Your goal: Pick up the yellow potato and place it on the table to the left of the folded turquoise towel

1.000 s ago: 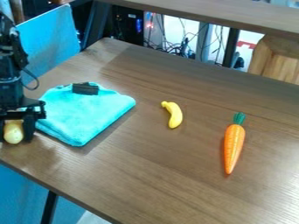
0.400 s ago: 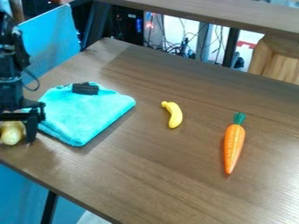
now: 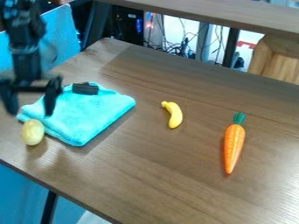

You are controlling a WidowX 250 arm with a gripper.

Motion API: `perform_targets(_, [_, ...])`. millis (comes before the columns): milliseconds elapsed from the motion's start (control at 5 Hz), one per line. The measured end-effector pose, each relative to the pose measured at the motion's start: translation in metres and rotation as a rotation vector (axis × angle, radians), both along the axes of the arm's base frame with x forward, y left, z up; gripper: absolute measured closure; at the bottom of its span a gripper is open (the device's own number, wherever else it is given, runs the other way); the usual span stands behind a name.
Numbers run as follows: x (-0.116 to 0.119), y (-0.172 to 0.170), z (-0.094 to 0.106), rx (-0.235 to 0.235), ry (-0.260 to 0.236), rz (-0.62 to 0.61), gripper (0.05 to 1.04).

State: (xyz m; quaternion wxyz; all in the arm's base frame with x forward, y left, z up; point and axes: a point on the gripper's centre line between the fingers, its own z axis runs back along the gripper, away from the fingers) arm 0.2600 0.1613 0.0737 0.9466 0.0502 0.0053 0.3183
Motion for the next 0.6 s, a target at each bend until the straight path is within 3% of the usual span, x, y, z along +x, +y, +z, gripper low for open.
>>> perform_targets(200, [0.020,-0.010,0.022,0.021,-0.025,-0.078,0.083])
perform_targets(600, [0.032,-0.016,0.031,0.033,-0.036,-0.117,0.083])
